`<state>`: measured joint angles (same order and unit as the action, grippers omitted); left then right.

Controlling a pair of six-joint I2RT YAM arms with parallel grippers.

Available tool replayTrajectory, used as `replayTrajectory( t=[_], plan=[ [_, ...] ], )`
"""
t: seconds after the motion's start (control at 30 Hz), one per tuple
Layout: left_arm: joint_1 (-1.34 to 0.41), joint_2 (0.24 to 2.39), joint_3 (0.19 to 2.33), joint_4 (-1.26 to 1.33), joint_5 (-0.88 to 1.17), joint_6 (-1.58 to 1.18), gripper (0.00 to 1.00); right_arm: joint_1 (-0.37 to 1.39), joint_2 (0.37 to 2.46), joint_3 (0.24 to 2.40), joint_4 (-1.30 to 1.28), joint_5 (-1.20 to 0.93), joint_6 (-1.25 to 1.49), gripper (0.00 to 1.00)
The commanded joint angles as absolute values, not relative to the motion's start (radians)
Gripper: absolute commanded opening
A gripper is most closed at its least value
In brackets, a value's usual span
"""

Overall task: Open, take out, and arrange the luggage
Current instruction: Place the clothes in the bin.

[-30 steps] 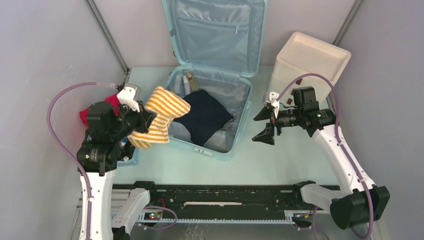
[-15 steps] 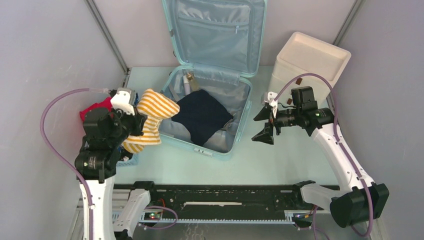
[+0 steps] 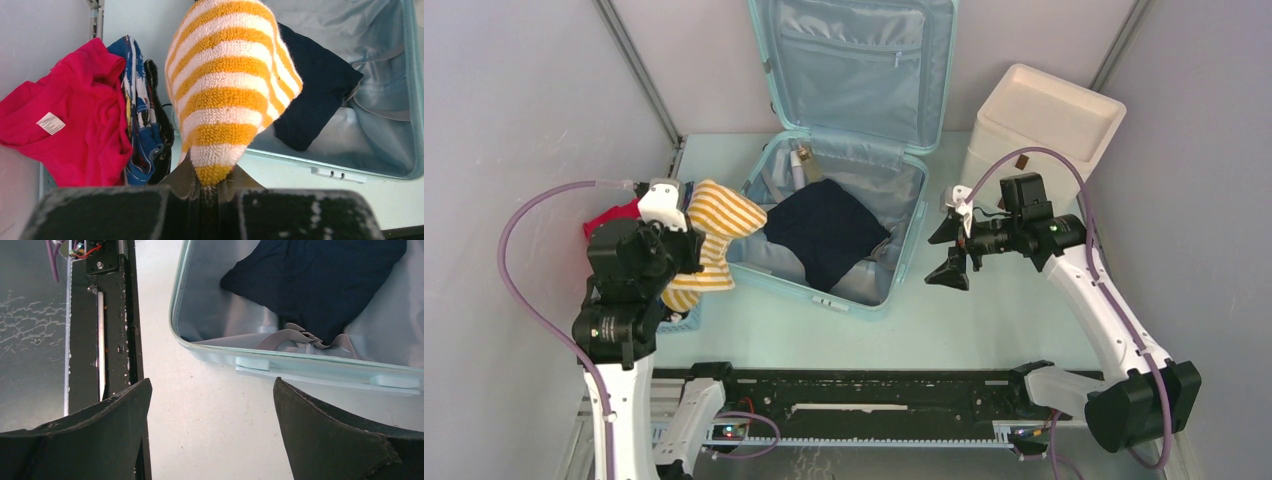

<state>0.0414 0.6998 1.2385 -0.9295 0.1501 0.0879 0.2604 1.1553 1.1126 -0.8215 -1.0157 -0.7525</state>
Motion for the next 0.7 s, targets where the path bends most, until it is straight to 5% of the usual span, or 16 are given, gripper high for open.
replayTrajectory(
  t=[0.0,0.37,0.67],
  plan=[
    [0.068,0.72,1.268,-0.86,0.11,0.12,0.0,0.284,1.16,1.12,-0.808,-0.991,-0.754,1.0],
    [0.356,0.91,1.349,-0.718,0.406,0.008,0.0,0.319,1.163,1.119,-0.809,-0.972,-0.757,1.0],
    [0.572,1.01,1.22,-0.479,0.407,-0.221,0.0,0.333,1.169,1.12,-0.81,-0.965,-0.758,1.0]
  ],
)
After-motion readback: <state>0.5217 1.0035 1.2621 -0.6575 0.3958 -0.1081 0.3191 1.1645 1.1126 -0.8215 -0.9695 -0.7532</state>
